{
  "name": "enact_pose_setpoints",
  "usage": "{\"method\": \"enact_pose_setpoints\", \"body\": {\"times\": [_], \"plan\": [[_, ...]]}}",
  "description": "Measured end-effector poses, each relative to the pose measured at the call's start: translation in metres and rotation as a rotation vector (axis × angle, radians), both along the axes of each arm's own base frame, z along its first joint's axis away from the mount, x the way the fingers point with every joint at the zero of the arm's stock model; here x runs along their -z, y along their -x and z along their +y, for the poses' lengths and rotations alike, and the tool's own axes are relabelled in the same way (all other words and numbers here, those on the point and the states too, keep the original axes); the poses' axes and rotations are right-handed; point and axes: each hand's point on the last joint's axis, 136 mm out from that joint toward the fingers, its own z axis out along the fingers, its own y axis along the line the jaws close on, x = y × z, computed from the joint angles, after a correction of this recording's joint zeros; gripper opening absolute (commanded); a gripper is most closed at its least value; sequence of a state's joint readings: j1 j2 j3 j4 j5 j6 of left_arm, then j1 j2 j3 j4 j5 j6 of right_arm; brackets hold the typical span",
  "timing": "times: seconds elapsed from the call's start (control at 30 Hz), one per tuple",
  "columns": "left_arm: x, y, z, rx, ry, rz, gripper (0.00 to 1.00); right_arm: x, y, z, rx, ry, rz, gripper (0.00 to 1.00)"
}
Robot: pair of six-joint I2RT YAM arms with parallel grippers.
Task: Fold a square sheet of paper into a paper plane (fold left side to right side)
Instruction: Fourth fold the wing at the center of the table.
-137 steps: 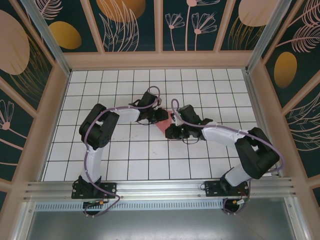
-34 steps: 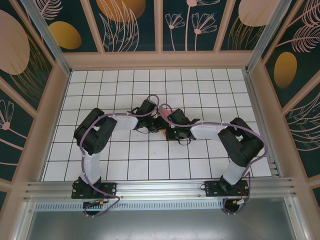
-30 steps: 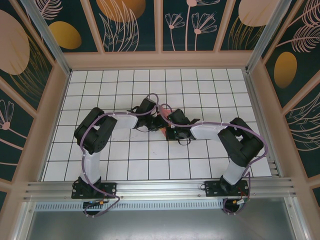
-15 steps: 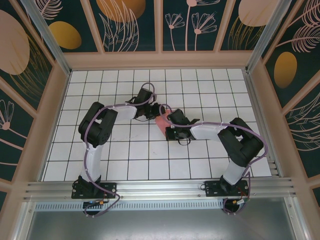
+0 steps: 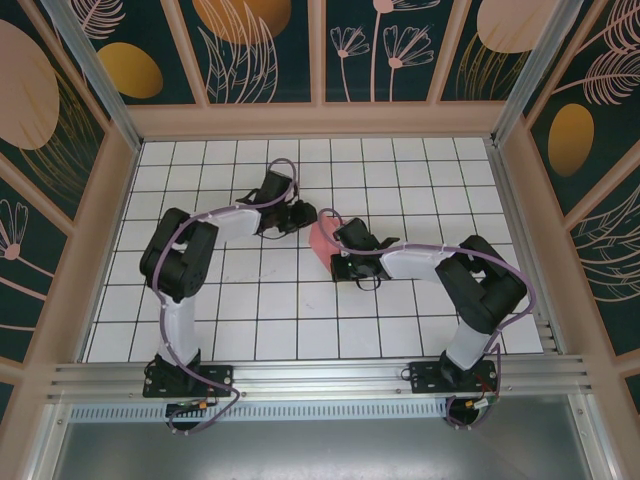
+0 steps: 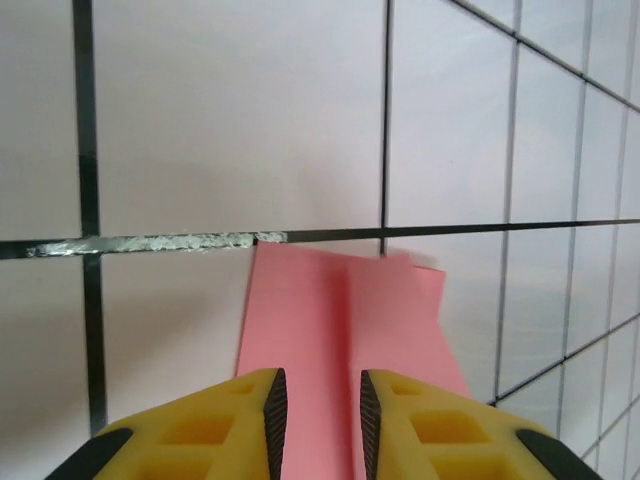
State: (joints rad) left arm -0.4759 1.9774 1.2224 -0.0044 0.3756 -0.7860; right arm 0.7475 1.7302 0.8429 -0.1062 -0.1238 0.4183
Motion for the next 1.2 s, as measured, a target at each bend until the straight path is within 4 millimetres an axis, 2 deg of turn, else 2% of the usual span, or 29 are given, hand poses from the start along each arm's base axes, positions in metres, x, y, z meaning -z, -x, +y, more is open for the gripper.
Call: {"method": "enact_pose_setpoints", "body": {"times": [0.1,0.2,0.37,0.47,0.8,1.07,1.2], "plan": [[-0.018,0.009,0.001,0.014,0.023,-0.028,0.3,0.0,-0.001,-0.001,0.0,-0.001,-0.002,0.08],[-0.022,0.018,-0.007,0.051,0.051,-0.026,0.3,-0.001,-0.001,-0.001,-0.002,-0.004,0.0,0.08],[-0.007,0.035,-0.035,0.142,0.08,0.019,0.3,-0.001,-0.001,-0.001,-0.012,-0.002,-0.004,0.08],[0.004,0.038,-0.051,0.181,0.088,0.043,0.3,-0.001,-0.001,-0.001,-0.014,-0.001,-0.004,0.07],[0.032,0.019,-0.067,0.188,0.077,0.066,0.3,-0.001,-0.002,-0.001,-0.014,-0.001,0.0,0.08],[0.032,0.017,-0.066,0.186,0.075,0.068,0.29,-0.008,-0.001,-0.001,-0.034,-0.03,-0.013,0.1],[0.032,0.017,-0.066,0.185,0.073,0.067,0.29,-0.011,0.011,-0.016,-0.03,-0.032,0.034,0.14]]}}
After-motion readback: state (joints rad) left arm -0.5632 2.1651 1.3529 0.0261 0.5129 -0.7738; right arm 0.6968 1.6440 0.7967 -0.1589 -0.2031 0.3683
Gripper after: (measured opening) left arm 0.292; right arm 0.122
